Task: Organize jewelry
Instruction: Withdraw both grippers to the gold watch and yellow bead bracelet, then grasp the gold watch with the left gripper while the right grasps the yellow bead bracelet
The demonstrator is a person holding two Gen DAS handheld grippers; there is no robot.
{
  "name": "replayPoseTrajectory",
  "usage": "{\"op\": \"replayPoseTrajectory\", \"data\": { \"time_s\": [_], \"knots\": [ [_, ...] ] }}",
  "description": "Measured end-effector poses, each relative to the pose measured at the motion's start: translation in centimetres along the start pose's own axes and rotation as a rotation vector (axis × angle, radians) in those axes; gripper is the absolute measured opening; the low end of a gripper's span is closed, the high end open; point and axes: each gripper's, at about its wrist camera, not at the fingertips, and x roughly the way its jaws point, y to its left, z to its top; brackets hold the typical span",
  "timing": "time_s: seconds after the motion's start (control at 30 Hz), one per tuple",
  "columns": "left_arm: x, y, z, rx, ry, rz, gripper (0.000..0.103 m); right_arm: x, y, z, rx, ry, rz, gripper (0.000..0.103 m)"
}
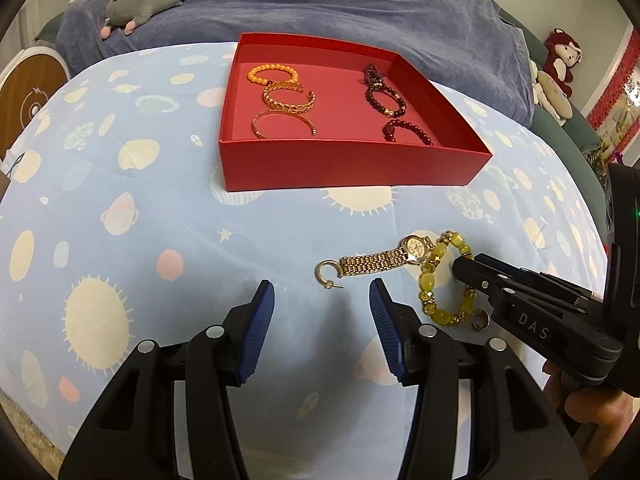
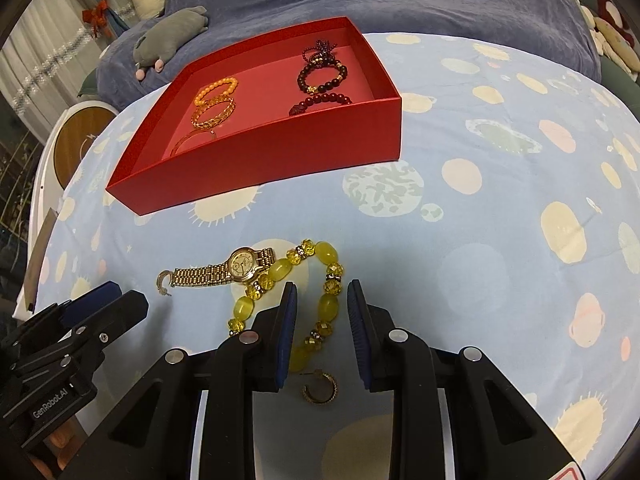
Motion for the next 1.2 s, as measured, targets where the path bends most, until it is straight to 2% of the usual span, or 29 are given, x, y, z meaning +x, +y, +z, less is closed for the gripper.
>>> {"op": "replayPoseTrajectory", "data": {
  "time_s": [0.1,0.13,0.3,0.5,0.63,0.77,0.8,0.83,0.9,1.2],
  "knots": [
    [0.4,-0.9,0.6,0.027,-0.005,-0.010,0.049,0.0,-0.3,0.2,-0.011,0.002,-0.029,0.011],
    [0.6,-1.3,0.8,0.040,-0.006,-0.014,0.050,-0.1,-0.7,0.1,-0.005,0.002,-0.022,0.009],
    [1.8,-3.6,1.6,0.131,-0.010,-0.046,0.058,-1.1,-3.0,-0.9,0.059,0.001,-0.027,0.009],
    [4.3,-6.2,1.6,0.266,0.017,-0.050,0.059,-2.3,-5.5,-1.9,0.136,0.007,-0.032,0.009],
    [5.1,-6.3,1.5,0.281,0.003,-0.043,0.058,-2.4,-5.9,-2.1,0.151,0.006,-0.023,0.009],
    [5.2,-6.2,1.6,0.273,-0.020,-0.033,0.047,-2.3,-5.4,-2.2,0.136,0.003,-0.030,0.009],
    [5.2,-6.1,1.6,0.266,-0.024,-0.036,0.041,-2.3,-5.3,-2.2,0.136,0.004,-0.026,0.009],
    [5.1,-5.9,1.7,0.258,-0.027,-0.042,0.030,-2.3,-5.2,-2.2,0.136,0.005,-0.023,0.009],
    [5.1,-5.8,1.7,0.244,-0.028,-0.050,0.022,-2.3,-5.1,-2.2,0.138,0.008,-0.013,0.009],
    [3.1,-4.3,1.6,0.152,-0.017,-0.084,0.021,-3.4,-4.2,-1.6,0.133,-0.008,0.035,0.009]
  ]
}}
